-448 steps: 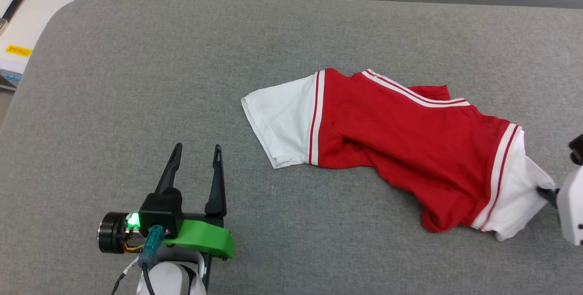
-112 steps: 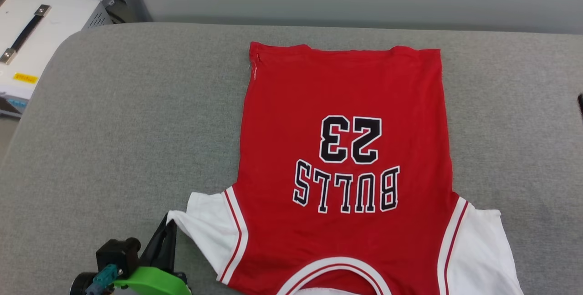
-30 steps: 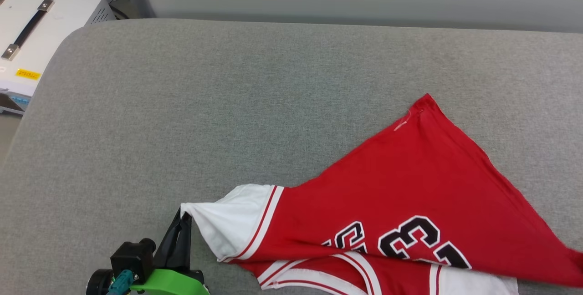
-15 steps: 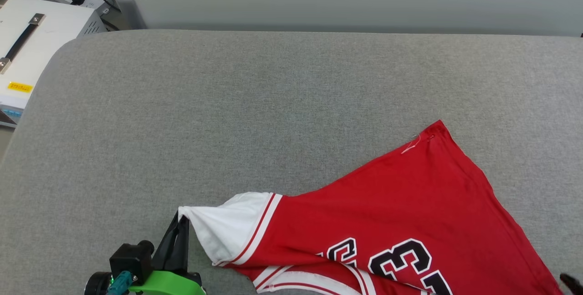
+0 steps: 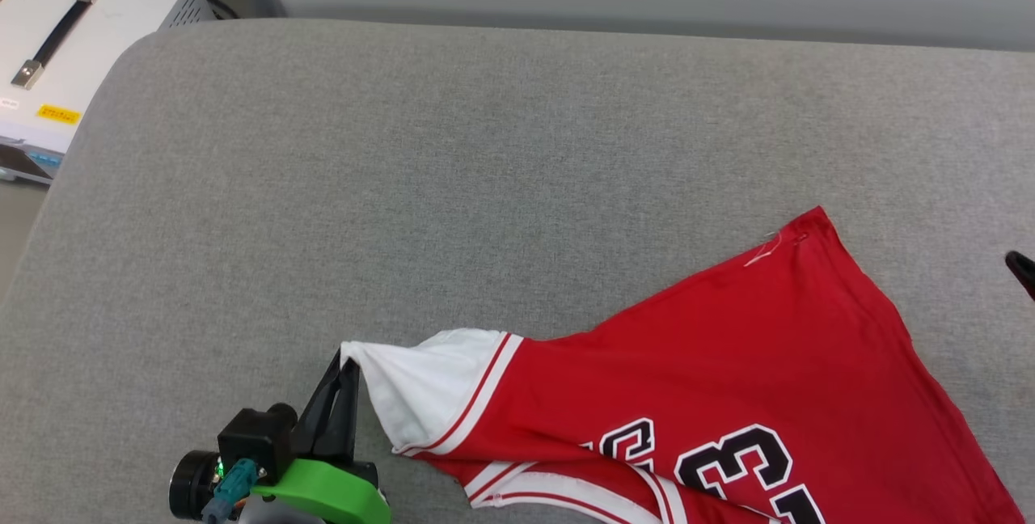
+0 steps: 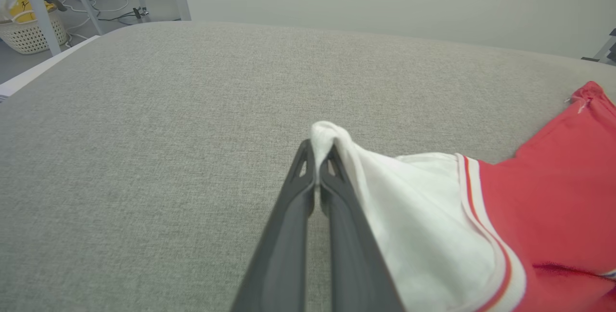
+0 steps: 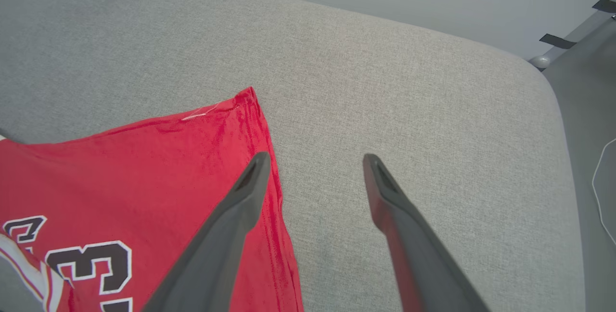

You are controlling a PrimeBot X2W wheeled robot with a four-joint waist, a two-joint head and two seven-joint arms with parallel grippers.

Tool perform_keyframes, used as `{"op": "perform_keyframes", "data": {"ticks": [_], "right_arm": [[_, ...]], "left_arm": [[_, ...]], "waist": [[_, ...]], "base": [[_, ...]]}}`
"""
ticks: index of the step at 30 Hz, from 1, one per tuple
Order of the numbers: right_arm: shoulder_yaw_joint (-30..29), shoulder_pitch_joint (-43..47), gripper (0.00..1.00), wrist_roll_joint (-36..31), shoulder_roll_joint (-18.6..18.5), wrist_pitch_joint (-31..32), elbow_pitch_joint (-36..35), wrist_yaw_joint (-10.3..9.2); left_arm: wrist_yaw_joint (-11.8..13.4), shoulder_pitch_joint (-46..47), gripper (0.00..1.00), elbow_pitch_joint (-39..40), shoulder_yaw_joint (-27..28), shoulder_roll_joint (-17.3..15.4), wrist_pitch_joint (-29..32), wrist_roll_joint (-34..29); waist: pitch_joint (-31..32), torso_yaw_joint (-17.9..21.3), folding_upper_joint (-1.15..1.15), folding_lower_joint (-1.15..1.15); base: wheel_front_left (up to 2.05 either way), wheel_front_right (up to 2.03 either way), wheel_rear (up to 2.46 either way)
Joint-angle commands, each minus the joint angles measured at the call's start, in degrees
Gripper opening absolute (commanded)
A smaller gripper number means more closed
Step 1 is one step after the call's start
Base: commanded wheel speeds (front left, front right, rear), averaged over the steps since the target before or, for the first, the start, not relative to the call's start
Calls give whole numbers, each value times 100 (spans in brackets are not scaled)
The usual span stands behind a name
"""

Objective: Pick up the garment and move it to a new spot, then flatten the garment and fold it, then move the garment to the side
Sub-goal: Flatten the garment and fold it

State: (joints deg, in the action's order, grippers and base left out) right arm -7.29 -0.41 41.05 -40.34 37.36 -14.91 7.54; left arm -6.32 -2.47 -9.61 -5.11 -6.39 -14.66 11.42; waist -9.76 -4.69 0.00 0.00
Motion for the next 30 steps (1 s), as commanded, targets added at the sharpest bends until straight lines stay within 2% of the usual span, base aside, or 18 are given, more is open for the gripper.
{"op": "perform_keyframes", "data": {"ticks": [1, 7, 12, 15, 20, 28, 29, 30], "right_arm": [[157, -311, 100, -8, -24, 130, 10, -5], [1273, -1589, 100, -108, -304, 844, 602, -5], [2503, -2720, 100, -178, -286, 1227, 1481, -5], [3054, -3138, 100, -236, -236, 1233, 1965, -5], [3598, -3573, 100, -109, -74, 937, 2808, -5], [4579, -3695, 100, 76, -67, 699, 3739, -5], [4666, -3689, 45, 170, -75, 677, 3810, -5], [4719, -3697, 5, 232, -80, 632, 3851, -5]], "left_arm": [[-23, 172, 0, 37, -23, 4, -34, -66], [-46, 465, 0, 47, -181, 46, -34, -112], [-63, 707, 0, 55, -326, 104, -34, -145], [-72, 808, 0, 52, -415, 132, -34, -154], [-83, 953, 0, 50, -512, 168, -34, -152], [-93, 1057, 0, 8, -572, 207, -34, -156], [-93, 1053, 0, -3, -569, 211, -34, -157], [-93, 1044, 0, -11, -559, 213, -34, -158]], "waist": [[-198, -117, 0, 0], [-530, -314, 0, 0], [-759, -502, 0, 0], [-849, -597, 0, 0], [-1017, -737, 0, 0], [-1135, -835, 0, 0], [-1116, -833, 0, 0], [-1097, -822, 0, 0]], "base": [[0, 0, 0], [0, 0, 0], [0, 0, 0], [0, 0, 0], [0, 0, 0], [0, 0, 0], [0, 0, 0], [0, 0, 0]]}}
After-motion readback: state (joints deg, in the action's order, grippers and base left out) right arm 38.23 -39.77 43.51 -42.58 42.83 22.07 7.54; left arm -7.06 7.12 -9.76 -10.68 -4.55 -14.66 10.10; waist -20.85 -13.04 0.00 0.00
